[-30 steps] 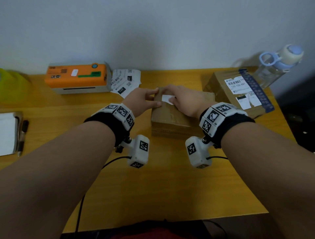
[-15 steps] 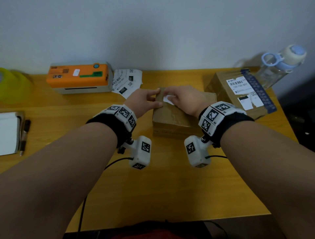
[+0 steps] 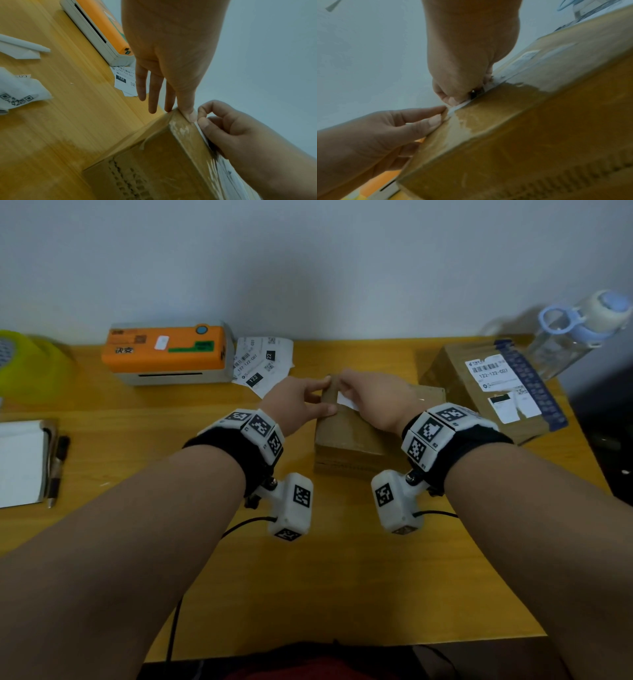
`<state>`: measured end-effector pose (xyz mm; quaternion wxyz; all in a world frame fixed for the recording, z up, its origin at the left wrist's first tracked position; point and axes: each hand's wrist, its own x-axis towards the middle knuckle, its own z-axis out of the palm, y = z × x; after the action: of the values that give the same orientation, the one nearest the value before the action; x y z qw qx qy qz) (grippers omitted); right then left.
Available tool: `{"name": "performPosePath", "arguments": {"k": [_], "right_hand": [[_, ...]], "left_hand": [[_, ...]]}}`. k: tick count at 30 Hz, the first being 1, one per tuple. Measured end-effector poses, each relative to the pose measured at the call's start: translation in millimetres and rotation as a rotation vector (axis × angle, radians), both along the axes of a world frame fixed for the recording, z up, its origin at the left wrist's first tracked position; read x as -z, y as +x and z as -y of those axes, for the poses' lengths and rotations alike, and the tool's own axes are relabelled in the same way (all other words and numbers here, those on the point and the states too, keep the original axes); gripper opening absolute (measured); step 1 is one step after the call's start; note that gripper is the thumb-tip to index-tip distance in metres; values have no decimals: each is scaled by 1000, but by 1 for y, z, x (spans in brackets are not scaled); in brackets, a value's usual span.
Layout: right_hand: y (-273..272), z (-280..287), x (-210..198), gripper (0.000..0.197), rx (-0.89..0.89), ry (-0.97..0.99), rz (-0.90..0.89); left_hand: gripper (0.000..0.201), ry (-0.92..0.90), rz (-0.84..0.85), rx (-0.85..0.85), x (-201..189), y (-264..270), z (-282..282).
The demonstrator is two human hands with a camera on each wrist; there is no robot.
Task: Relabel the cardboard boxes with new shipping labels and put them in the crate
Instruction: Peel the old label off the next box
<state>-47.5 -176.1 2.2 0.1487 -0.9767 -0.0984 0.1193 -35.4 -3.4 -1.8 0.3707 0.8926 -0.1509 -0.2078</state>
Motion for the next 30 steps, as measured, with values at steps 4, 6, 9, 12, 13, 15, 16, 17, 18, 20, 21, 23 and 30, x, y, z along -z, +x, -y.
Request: {"name": "performPosePath", "arguments": {"k": [4, 6, 9, 12, 13, 15, 16, 17, 18, 20, 21, 23, 30], "right_hand": [[-7, 8, 1, 33, -1, 137, 14], [-8, 10, 0, 38, -15, 158, 10], [-11, 12, 0, 35, 1, 163, 26], [-12, 13, -1, 31, 4, 170, 50], [-11, 12, -1, 30, 12, 180, 51], [-7, 9, -3, 26, 26, 200, 56], [-4, 6, -4, 23, 27, 199, 63], [-1, 4, -5, 20, 27, 191, 64], [3, 2, -5, 17, 30, 179, 58], [8, -1, -7, 14, 36, 136, 29], [10, -3, -7, 13, 33, 111, 14], [10, -7, -7, 11, 9, 51, 7], [7, -20, -8, 21, -72, -197, 40]], "left_hand": [[60, -9, 1, 1, -1, -1, 0], [60, -12, 7, -5, 0, -2, 0], [61, -3, 2, -9, 0, -1, 0], [62, -4, -15, -19, 1, -2, 0], [62, -7, -19, -23, 1, -2, 0], [62, -12, -22, -24, 1, -2, 0], [62, -9, -18, -20, 1, -2, 0], [62, -3, -14, -18, 1, -2, 0], [62, -1, -12, -18, 1, -2, 0], [62, -4, -10, -21, 2, -2, 0], [62, -1, -8, -25, 2, -2, 0], [61, 2, -6, -33, 3, -3, 1], [61, 31, 2, -10, 4, -1, 2]]}}
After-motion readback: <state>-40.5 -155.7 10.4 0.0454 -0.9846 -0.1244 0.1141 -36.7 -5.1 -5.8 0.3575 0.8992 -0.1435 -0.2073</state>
